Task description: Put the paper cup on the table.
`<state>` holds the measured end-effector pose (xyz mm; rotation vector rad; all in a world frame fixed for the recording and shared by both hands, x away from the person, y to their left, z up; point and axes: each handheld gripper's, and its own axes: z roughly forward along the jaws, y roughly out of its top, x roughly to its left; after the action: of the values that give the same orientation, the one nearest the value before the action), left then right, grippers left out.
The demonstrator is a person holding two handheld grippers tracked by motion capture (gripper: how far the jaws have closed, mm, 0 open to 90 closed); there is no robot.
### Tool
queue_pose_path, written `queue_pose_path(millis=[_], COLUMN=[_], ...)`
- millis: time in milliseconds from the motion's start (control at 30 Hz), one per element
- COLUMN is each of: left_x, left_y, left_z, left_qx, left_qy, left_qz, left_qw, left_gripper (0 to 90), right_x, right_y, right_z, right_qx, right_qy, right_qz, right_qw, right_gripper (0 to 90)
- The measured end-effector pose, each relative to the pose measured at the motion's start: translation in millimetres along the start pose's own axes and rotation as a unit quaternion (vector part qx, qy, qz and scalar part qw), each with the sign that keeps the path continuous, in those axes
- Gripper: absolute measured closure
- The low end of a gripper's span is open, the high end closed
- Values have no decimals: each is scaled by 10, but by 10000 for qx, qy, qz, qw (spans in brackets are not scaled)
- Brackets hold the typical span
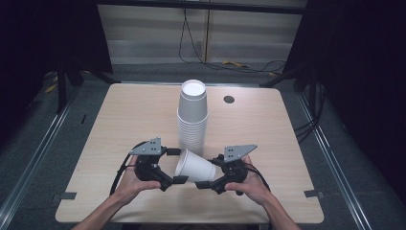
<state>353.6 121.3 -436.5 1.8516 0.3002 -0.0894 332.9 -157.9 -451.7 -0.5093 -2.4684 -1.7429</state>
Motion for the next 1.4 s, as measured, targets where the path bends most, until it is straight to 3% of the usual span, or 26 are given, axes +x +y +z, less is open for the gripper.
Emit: queue_pose_path(millis=[433,833,867,1000,1400], left_x=[-59,-60,-65,-56,-92], left_y=[35,27,30,40,79], left_z=[35,49,46,54,35], left_qx=[-13,-63,-1,-11,150], left_qy=[-199,-265,-195,-271,-239], left_qz=[247,179,181,144,285], left_qw=[9995,9995,9996,9995,9992], left_gripper=[35,40,43,63,82], right_x=[52,62,60,39,61], right_y=[32,42,41,32,39], right_z=[73,87,88,98,77], right_qx=[20,-31,-19,109,213], right_qy=[134,176,177,182,143], right_qz=[-162,-217,-203,-257,-208], right_qw=[9998,9996,9996,9994,9995], right_gripper=[231,231,231,230,203])
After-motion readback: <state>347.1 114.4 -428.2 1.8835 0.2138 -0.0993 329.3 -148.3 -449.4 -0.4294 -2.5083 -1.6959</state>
